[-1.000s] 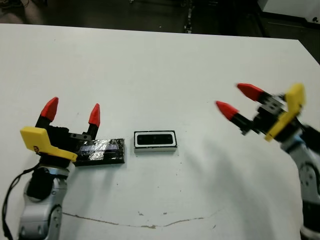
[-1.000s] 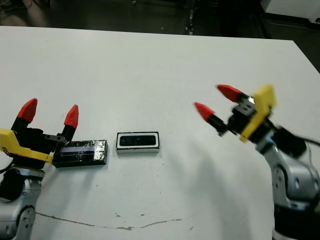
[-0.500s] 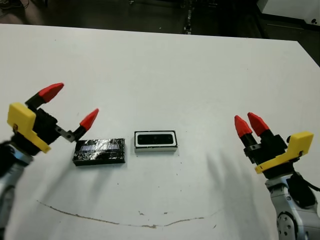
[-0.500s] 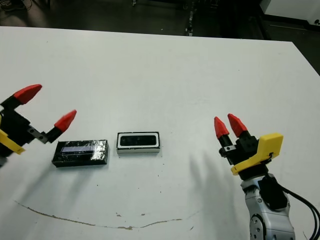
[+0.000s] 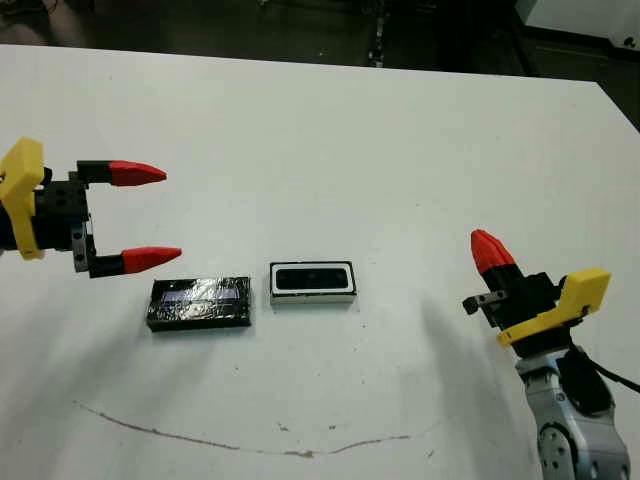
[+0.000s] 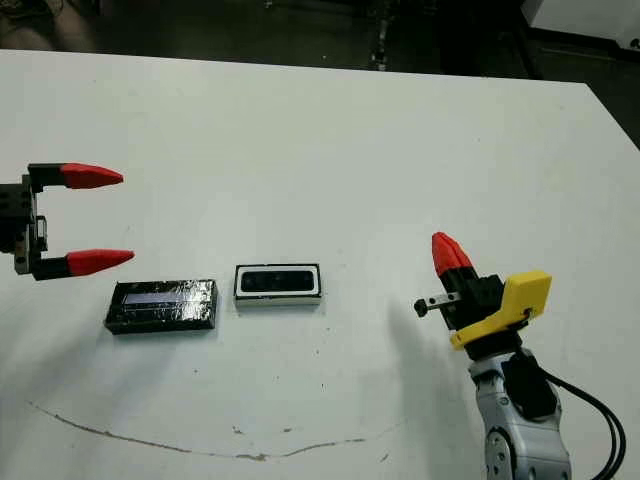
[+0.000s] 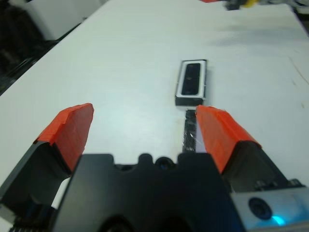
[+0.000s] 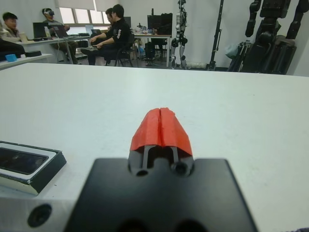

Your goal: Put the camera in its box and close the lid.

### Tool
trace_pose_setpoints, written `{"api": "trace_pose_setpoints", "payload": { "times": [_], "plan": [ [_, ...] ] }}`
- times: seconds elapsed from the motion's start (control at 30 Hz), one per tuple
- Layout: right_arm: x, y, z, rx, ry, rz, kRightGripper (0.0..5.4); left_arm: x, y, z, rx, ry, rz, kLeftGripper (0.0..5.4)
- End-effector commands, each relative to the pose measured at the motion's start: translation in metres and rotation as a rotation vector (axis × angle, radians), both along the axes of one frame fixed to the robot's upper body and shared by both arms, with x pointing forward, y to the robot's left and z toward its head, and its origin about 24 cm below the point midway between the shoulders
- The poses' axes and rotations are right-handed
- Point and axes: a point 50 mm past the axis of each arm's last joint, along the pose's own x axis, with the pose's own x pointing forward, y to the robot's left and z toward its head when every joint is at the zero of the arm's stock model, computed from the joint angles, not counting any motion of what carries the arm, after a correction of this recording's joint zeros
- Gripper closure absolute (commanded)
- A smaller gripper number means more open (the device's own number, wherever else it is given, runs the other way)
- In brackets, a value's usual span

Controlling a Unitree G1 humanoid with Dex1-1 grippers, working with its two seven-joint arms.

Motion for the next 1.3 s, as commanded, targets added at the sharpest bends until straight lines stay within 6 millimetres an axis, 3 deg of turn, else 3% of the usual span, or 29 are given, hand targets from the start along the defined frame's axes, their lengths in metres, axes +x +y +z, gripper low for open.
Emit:
{"api": "trace_pose_setpoints", "payload": {
  "times": [0.03,0.23,0.53,0.83,1.3],
  "plan": [
    [-0.001,-0.002,-0.003,-0.006,0.002,-0.015,5.38,0.000,0.000,-0.007,0.023,0.046,-0.052,0.00],
    [-0.001,0.000,-0.005,-0.016,0.006,-0.012,5.38,0.000,-0.009,-0.031,0.011,0.200,-0.122,0.00],
    [-0.001,0.000,-0.005,-0.019,0.006,-0.009,5.38,-0.007,-0.019,-0.040,0.059,0.184,-0.132,0.00],
    [-0.001,0.000,-0.005,-0.018,0.010,-0.008,5.38,-0.005,-0.026,-0.056,-0.007,0.195,-0.188,0.00],
    [0.000,0.001,-0.006,-0.014,0.019,0.011,5.38,-0.006,-0.029,-0.055,0.136,0.179,-0.207,0.00]
  ]
}}
